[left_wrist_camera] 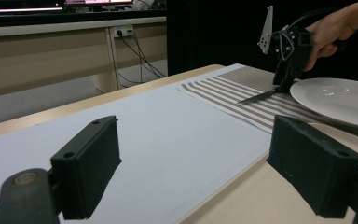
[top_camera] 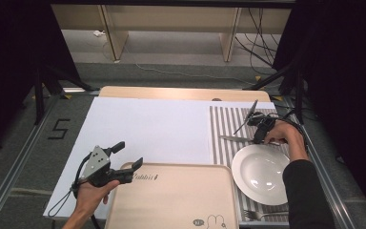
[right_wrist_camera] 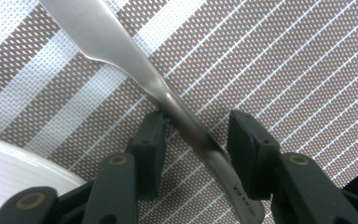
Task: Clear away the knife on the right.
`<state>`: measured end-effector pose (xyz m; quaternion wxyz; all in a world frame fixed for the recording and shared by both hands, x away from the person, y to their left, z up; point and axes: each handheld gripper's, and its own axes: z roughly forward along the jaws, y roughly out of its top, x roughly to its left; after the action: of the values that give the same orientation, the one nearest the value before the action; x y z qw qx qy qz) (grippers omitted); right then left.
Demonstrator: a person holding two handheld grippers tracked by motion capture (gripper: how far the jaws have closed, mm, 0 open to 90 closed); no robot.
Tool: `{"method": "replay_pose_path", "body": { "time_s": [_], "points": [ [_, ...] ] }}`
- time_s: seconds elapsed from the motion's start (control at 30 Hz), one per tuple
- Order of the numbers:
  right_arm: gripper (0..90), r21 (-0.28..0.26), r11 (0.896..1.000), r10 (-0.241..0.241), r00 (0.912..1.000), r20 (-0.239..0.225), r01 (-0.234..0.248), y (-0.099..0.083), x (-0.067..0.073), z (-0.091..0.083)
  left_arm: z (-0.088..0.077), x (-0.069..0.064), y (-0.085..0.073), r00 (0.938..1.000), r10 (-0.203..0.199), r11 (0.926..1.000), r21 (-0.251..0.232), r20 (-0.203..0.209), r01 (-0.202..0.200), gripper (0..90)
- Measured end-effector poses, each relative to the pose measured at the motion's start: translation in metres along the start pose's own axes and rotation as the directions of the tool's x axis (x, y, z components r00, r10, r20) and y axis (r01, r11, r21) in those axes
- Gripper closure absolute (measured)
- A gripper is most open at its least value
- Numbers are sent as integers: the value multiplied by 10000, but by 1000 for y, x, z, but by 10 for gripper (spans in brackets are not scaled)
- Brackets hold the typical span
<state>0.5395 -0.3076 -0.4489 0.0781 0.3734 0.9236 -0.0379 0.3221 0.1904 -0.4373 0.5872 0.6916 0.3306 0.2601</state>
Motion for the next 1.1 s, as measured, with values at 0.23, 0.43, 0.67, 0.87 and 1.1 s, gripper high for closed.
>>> {"method": "replay_pose_path", "body": {
  "time_s": [0.23,0.43,0.67,0.87,1.1],
  "points": [
    [634,-67,9998,-163,9998,-59,163,1,2,0,1,0,0,10000,-10,10000,-79,47,11,157],
    [682,26,9993,-362,9993,-135,362,2,3,0,0,0,0,10000,8,10000,8,11,-8,157],
    [702,73,9980,-632,9980,73,631,6,7,0,1,-1,0,10000,25,10000,55,37,-25,158],
    [748,196,9980,-591,9982,-133,593,7,8,-1,1,0,-1,10000,32,10000,52,49,-33,157],
    [799,56,9956,-936,9956,13,936,7,10,0,1,0,-1,10000,24,10000,64,46,-25,157]
  ]
}}
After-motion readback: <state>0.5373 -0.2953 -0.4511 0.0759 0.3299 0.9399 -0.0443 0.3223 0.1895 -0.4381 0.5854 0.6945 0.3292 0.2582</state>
